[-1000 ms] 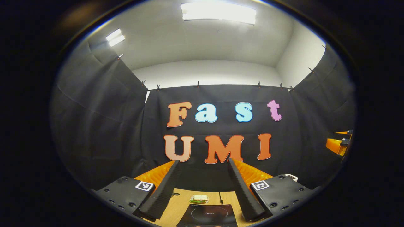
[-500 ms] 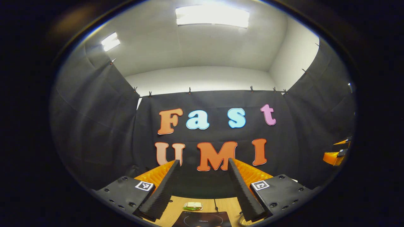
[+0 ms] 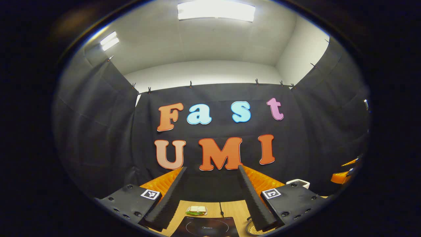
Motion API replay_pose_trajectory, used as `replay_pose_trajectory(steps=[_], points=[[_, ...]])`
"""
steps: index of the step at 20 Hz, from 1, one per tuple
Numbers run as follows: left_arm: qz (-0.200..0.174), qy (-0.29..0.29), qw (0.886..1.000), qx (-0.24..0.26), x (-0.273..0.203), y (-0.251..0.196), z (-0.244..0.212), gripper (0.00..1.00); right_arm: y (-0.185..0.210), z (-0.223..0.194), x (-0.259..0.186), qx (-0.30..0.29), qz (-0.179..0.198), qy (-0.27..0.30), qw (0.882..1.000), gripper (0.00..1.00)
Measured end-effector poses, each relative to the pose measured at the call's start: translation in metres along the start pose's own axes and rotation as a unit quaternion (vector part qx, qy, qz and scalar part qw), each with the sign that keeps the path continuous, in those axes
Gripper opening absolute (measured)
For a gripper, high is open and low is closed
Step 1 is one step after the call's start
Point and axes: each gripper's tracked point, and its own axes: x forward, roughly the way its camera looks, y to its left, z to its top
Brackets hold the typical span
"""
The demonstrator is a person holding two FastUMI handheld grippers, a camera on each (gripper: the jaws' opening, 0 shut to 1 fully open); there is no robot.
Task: First push the handle of the pot to place it horizontally, then grasp the pot with both hands and set it on the induction cooktop.
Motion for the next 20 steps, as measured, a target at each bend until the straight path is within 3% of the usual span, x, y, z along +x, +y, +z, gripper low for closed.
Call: replay_pose_trajectory(steps=[5, 8, 9, 10, 11, 15, 20], points=[[0.013, 0.018, 1.000, 0.003, 0.012, 0.007, -0.021, 0.98, 0.022, -0.062, 0.015, 0.005, 0.040, 0.089, 0.995, 0.67], [0.015, 0.026, 1.000, 0.003, 0.014, 0.008, -0.034, 0.97, 0.032, -0.098, 0.015, 0.011, 0.062, 0.142, 0.988, 0.58], [0.015, 0.032, 0.999, 0.002, 0.016, 0.008, -0.038, 0.97, 0.034, -0.112, 0.015, 0.013, 0.067, 0.161, 0.985, 0.51], [0.015, 0.036, 0.999, 0.001, 0.018, 0.010, -0.044, 0.96, 0.035, -0.125, 0.014, 0.018, 0.072, 0.178, 0.981, 0.52], [0.017, 0.041, 0.999, 0.000, 0.020, 0.012, -0.047, 0.97, 0.036, -0.138, 0.015, 0.024, 0.075, 0.196, 0.978, 0.48], [0.025, 0.054, 0.998, -0.009, 0.025, 0.020, -0.061, 0.98, 0.038, -0.187, 0.018, 0.052, 0.083, 0.262, 0.960, 0.33], [0.033, 0.064, 0.997, -0.011, 0.030, 0.029, -0.077, 0.97, 0.043, -0.255, 0.010, 0.087, 0.087, 0.366, 0.923, 0.16]])
